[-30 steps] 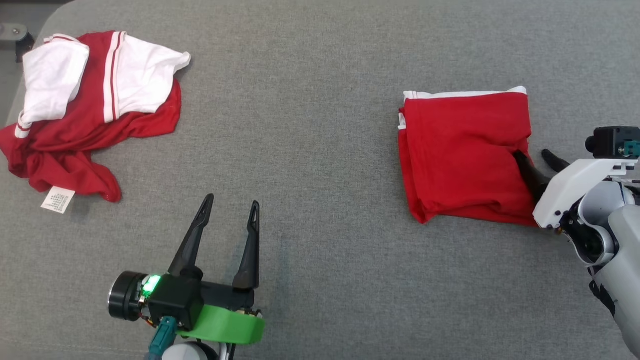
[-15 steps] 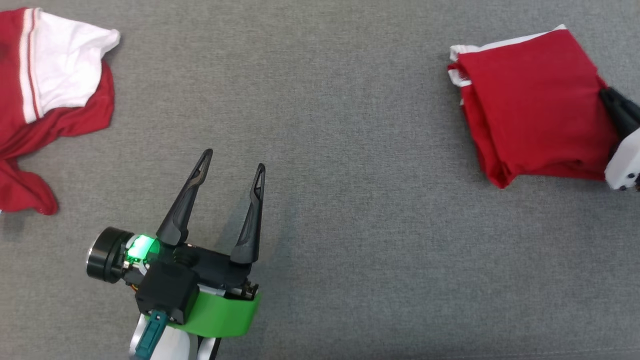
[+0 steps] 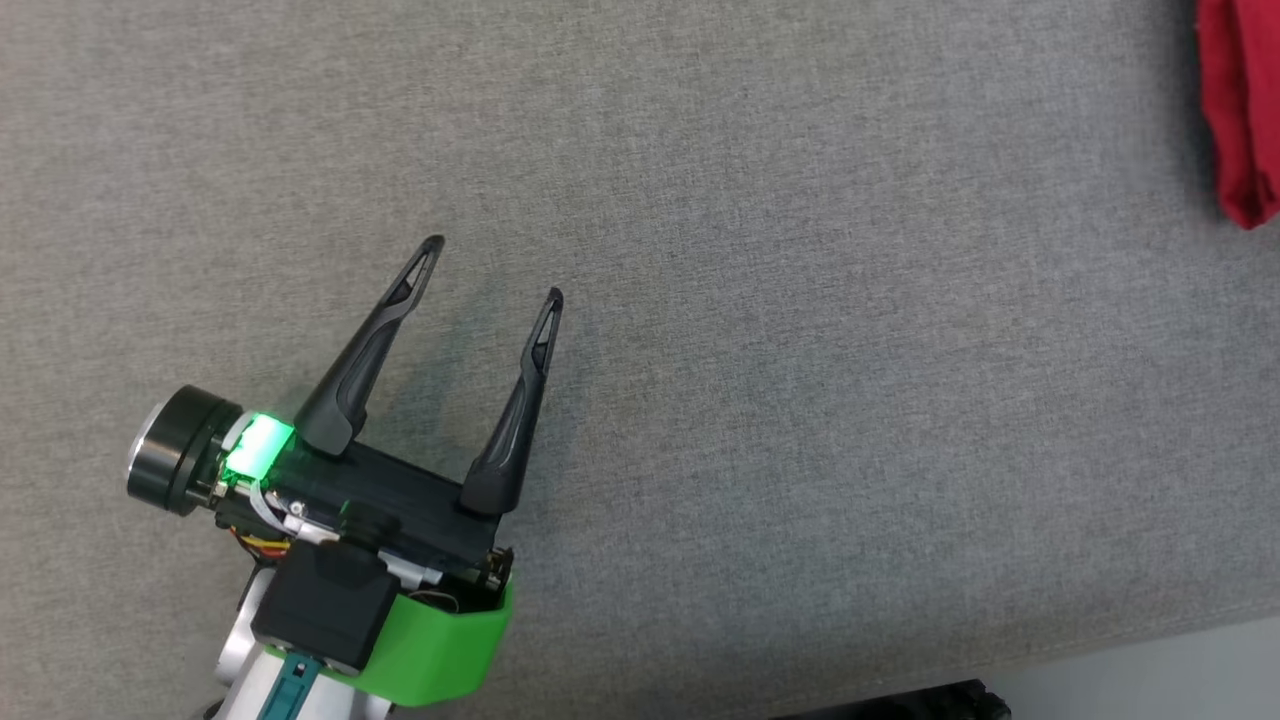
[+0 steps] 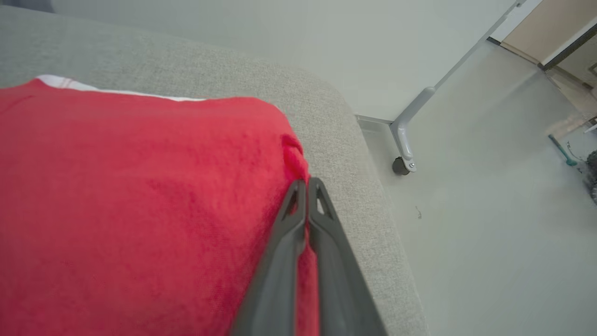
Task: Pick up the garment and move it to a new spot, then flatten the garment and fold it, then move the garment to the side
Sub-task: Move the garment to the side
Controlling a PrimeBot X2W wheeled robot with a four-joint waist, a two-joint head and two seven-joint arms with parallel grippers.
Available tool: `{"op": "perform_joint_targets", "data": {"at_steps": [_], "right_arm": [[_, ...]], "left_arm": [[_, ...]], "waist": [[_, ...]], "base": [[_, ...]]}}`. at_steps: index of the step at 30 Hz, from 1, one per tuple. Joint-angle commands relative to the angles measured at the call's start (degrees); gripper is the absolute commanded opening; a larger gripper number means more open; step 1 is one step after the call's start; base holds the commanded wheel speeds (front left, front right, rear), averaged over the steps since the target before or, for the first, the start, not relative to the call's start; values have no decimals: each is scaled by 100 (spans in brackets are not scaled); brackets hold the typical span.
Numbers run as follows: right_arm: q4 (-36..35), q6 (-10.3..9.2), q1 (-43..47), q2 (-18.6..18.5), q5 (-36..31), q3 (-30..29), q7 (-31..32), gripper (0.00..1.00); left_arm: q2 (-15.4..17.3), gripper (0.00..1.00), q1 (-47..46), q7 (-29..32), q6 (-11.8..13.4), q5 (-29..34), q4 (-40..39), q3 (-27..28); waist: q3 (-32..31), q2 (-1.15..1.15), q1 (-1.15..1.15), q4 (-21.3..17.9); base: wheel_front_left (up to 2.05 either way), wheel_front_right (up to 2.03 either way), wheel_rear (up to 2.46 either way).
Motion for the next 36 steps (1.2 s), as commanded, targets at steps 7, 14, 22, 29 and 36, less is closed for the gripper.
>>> {"op": "perform_joint_targets", "data": {"at_steps": [7, 14, 22, 29, 36], "right_arm": [[577, -9, -661, 371, -1104, -556, -628, 100], [447, -9, -275, 1809, -1534, -535, -998, 100], [-363, -9, 953, 2837, -843, -47, -1015, 100], [-1013, -9, 2173, 3673, -1098, 42, -1014, 100], [-2160, -7, 3501, 4239, -1494, -376, -1013, 100]], "left_arm": [[92, 100, -170, -3, 34, -41, 94, -117], [-135, 100, 29, -3, 286, -209, 454, -183], [-449, 100, 597, -3, 660, -530, 986, 29], [-593, 100, 1124, -2, 761, -741, 1583, 433], [-689, 100, 1568, -3, 729, -764, 2052, 565]], "waist": [[88, 0, -1, -83], [-859, 0, -1, 257], [-2134, 0, -1, 616], [-3041, 0, -1, 894], [-3731, 0, -1, 1167]], "base": [[0, 0, 0], [0, 0, 0], [0, 0, 0], [0, 0, 0], [0, 0, 0]]}}
